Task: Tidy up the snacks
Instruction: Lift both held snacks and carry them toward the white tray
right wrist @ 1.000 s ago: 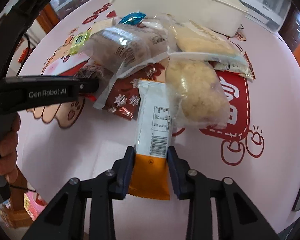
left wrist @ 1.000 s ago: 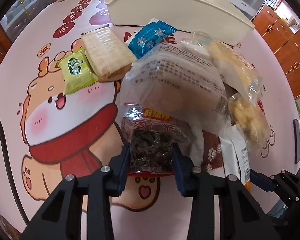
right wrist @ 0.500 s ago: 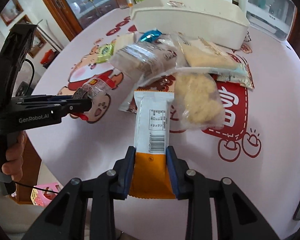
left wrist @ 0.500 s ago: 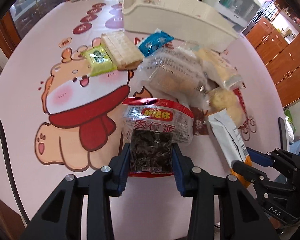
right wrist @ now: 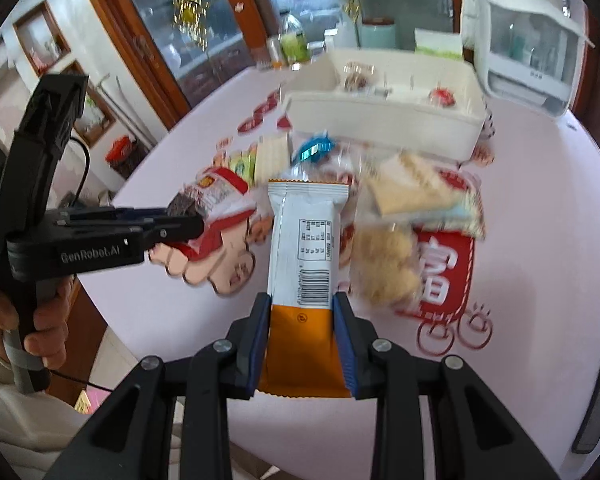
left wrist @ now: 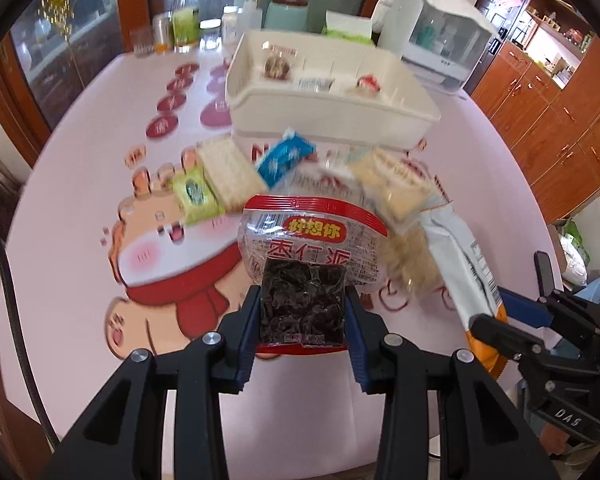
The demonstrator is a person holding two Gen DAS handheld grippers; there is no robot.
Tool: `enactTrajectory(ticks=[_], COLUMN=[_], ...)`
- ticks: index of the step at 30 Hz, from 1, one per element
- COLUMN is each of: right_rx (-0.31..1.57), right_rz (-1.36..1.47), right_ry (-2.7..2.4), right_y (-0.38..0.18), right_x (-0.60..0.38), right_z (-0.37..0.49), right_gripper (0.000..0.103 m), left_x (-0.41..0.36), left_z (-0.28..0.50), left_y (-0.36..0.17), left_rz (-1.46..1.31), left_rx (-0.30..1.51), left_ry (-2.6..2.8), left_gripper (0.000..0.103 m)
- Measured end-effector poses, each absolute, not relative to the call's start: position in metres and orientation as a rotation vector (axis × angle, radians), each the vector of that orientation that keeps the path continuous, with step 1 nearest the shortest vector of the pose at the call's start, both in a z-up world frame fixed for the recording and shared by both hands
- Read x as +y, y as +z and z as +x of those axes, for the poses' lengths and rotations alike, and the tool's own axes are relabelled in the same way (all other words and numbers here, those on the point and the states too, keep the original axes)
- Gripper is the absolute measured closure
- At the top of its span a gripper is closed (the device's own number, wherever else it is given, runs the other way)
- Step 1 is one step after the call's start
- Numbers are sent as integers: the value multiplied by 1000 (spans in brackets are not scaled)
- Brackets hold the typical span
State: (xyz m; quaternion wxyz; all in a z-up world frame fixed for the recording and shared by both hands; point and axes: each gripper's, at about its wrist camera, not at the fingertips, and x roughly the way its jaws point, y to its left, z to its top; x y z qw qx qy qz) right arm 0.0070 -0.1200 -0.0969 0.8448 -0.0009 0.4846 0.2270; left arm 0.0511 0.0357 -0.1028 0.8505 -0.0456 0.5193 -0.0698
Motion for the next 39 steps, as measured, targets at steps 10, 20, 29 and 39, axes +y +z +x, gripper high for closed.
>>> enactTrajectory(ticks=[10,20,29,39], right_rx=[867,747,660,605], right_rz=[49,21,0,20], right_ry=[467,419,355,269], right_y=[-35,9,58,104], right_x=[-123,-122,-124,-130], right_z=[26,47,84,150], right_gripper=[72,72,72,71], left_x=[27,32,46,52], left_z=[73,100,137,202], left_y=[-38,29,83,114], left_rz=[-31,38,65,69], left_rx=[969,837,751,732], left_ry=[-147,-137,-121,-113], left_gripper=[66,66,65,65])
